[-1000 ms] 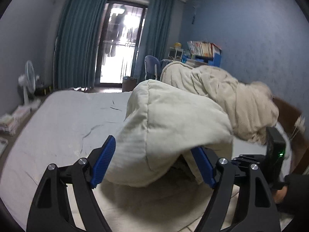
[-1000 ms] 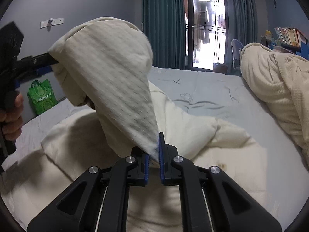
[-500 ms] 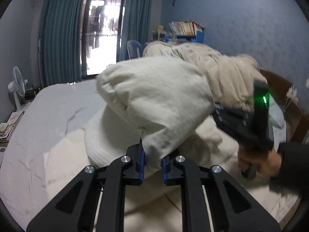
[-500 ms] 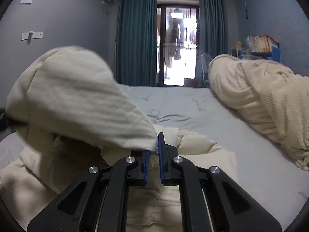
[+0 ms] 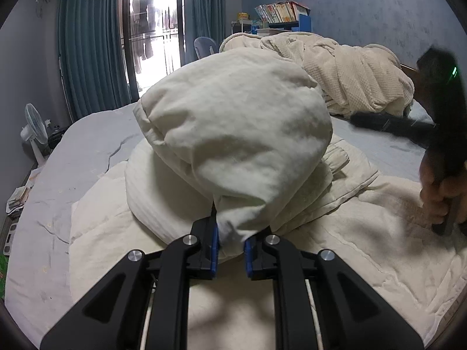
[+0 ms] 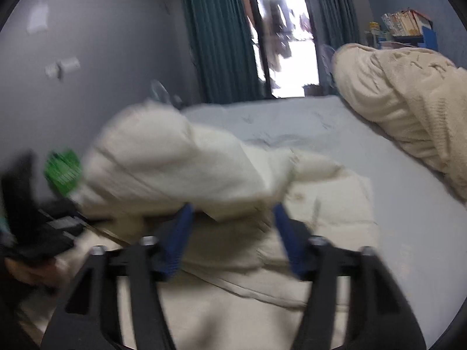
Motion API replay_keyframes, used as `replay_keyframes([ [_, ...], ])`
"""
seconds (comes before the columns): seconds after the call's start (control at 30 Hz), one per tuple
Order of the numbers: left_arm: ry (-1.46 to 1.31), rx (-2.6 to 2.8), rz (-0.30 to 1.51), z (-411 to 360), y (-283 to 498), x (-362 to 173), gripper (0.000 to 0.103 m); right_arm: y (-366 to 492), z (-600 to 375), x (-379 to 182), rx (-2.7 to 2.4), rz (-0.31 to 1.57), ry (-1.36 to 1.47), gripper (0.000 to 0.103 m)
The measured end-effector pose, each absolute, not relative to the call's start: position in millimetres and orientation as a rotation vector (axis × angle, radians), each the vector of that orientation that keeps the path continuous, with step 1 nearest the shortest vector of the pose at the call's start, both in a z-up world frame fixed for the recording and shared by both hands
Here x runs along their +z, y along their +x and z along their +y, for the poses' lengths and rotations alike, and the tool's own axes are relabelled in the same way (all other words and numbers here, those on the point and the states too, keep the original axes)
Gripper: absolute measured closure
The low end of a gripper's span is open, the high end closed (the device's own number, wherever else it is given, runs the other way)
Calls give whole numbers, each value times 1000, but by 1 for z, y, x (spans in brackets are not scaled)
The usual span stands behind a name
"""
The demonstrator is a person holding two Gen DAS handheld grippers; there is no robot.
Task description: Fold large clothes
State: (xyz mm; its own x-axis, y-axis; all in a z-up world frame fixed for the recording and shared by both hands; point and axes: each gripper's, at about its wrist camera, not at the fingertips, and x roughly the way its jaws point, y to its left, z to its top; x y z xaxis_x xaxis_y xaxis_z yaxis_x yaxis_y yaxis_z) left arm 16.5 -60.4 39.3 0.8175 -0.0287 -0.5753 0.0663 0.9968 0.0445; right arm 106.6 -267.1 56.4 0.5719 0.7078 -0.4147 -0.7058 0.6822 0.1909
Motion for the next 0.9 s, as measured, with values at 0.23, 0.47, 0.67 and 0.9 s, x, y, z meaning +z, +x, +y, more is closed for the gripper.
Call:
replay_keyframes([
  [0.23, 71, -44, 624, -63, 16, 40, 93, 165, -240, 68, 904, 709, 244, 35],
  [0.47, 73, -23, 715, -65, 18, 23, 93, 170, -223, 24, 830, 840, 168, 102],
  [0.67, 122, -40, 816, -76, 20, 5, 93, 157, -221, -27, 788, 901, 89, 102],
  [0.9, 30, -68, 780, -61, -3, 28, 87, 154, -233, -26, 836, 860, 152, 100],
])
